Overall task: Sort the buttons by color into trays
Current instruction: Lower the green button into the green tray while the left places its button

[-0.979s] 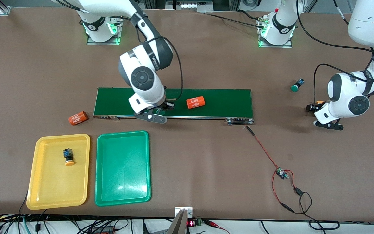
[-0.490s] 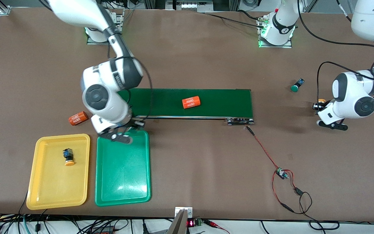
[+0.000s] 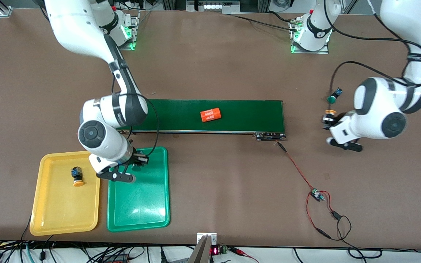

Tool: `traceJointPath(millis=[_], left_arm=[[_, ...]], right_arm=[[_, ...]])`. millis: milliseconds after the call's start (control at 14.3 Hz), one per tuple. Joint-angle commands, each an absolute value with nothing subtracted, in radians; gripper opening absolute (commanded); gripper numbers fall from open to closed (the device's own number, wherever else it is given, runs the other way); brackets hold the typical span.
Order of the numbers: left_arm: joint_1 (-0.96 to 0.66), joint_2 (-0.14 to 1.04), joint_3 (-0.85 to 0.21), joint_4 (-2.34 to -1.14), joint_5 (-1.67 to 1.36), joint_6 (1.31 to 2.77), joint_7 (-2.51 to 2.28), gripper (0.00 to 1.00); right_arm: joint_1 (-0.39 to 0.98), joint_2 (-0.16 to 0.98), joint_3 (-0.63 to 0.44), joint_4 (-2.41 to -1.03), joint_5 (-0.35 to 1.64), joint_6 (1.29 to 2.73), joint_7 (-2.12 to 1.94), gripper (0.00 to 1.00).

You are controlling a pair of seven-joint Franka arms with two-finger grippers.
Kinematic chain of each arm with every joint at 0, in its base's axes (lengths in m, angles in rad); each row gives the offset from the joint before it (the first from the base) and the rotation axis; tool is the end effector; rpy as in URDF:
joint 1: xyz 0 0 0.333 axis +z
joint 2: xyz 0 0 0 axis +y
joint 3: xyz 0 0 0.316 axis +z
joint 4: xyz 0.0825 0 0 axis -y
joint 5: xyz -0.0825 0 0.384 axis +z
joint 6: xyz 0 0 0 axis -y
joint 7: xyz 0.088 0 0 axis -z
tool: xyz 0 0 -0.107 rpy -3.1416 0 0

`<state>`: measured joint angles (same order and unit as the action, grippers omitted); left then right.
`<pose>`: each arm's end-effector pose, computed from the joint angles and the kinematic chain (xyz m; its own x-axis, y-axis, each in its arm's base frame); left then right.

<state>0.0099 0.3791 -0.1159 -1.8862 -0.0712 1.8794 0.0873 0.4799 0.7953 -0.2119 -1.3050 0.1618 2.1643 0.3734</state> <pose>0.5794 -0.0644 0.2832 0.9149 -0.1713 -0.3655 -0.1322 -0.9827 0.1298 0.7119 0.2425 0.2800 0.9893 -0.1226 0.0796 -0.1213 -0.9924 -0.0206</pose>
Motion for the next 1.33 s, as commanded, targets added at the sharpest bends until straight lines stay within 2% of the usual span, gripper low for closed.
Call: traceJointPath(millis=[0,350,630,700,770,840,909,979,1119,1259], left_arm=[[0.0,0.383,-0.207,-1.878,-0.153,1.87,-0.061,0.17],[-0.08,0.416,-0.288,-1.888,-0.201,1.989,-0.323,0.18],[-0.152,0.465,-0.307,-1.893,-0.201,2.075,-0.4,0.2],[-0.155,0.468,-0.307,-1.893,-0.201,2.085,-0.402,0.22],[-0.155,0.468,-0.307,-1.894,-0.201,2.089,-0.4,0.35],[-0.153,0.468,-0.307,-1.893,-0.201,2.089,-0.393,0.92],[-0.155,0.463,-0.308,-1.893,-0.201,2.089,-0.388,1.0],[-0.155,0.453,-0.308,-1.888,-0.201,2.086,-0.388,1.0],[-0.146,0.408,-0.307,-1.879,-0.201,2.076,-0.393,1.0],[-0.138,0.356,-0.296,-1.876,-0.199,2.031,-0.394,1.0]], right_arm=[[0.453,0.871,-0.204,-1.172,0.146,2.172,0.327,0.0],[0.403,0.957,-0.202,-1.16,0.147,2.279,0.215,0.0],[0.373,1.005,-0.201,-1.16,0.152,2.292,0.153,0.0],[0.373,1.018,-0.201,-1.161,0.152,2.295,0.153,0.0],[0.373,1.02,-0.201,-1.166,0.153,2.301,0.155,0.0],[0.373,1.02,-0.201,-1.169,0.155,2.301,0.156,0.09],[0.373,1.019,-0.199,-1.175,0.166,2.298,0.175,0.81],[0.373,1.008,-0.201,-1.175,0.176,2.29,0.173,1.0],[0.38,0.982,-0.201,-1.175,0.176,2.238,0.179,1.0],[0.38,0.933,-0.202,-1.172,0.175,2.125,0.186,1.0]])
